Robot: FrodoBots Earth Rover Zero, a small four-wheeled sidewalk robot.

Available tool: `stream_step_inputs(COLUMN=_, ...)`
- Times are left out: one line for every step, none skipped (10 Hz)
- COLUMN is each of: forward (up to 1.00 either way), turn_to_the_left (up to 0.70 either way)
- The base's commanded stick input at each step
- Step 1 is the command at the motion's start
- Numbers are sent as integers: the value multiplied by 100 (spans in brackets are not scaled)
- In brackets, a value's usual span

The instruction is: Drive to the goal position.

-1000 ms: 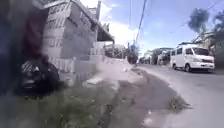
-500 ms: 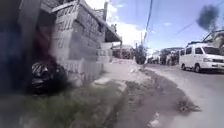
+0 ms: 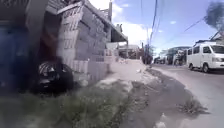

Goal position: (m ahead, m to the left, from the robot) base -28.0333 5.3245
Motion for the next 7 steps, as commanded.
stream_step_inputs(forward=0, turn_to_the_left=0)
stream_step_inputs(forward=0, turn_to_the_left=0)
stream_step_inputs(forward=0, turn_to_the_left=-5)
stream_step_inputs(forward=0, turn_to_the_left=-29)
stream_step_inputs(forward=0, turn_to_the_left=-62)
stream_step_inputs(forward=0, turn_to_the_left=-70)
stream_step_inputs(forward=0, turn_to_the_left=-70)
